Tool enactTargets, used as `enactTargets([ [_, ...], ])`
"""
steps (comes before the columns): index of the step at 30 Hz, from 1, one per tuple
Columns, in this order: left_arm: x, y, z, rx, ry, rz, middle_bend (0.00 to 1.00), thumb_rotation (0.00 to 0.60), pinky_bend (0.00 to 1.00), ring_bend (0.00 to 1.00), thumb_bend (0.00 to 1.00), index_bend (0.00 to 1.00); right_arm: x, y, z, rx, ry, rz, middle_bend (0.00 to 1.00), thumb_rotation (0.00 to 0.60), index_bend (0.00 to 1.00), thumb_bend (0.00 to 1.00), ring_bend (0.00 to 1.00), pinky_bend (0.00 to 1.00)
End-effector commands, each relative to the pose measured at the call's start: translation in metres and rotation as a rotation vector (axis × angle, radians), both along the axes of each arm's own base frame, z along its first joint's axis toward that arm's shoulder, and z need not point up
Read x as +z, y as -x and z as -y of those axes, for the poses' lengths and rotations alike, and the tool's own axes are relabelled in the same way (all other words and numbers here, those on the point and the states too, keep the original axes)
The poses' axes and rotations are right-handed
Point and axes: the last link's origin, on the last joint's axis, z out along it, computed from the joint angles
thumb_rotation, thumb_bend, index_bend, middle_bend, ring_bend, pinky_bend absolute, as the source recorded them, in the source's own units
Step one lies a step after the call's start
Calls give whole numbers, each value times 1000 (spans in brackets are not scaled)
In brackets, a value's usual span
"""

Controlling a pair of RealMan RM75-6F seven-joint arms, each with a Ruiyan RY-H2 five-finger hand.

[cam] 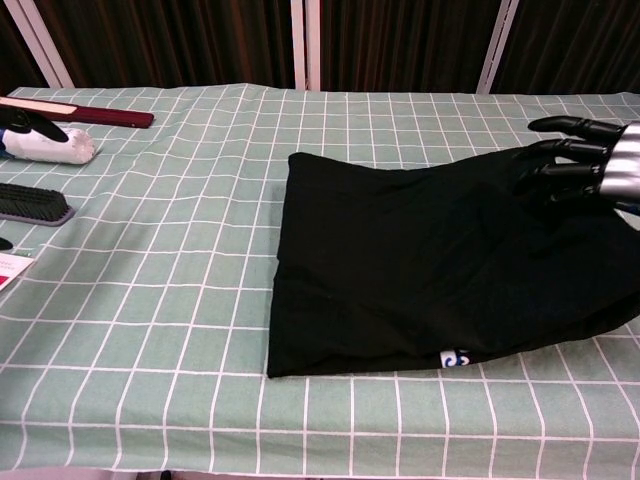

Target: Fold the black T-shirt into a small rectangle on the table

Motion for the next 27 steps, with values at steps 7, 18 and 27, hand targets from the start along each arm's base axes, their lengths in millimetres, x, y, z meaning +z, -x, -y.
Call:
enactTargets([
  [7,1,-1,1,-5,9,7,96,600,176,80,93,163,45,-33,7,298,45,-67,301,600,595,466,113,37],
  [18,5,3,3,7,7,14,96,600,176,80,93,163,-13,-128,35,547,-101,-138,313,600,599,470,119,37],
  [27,6,12,5,33,12,20,96,600,176,80,93,163,-67,-165,43,587,-206,-199,314,600,599,469,122,46],
])
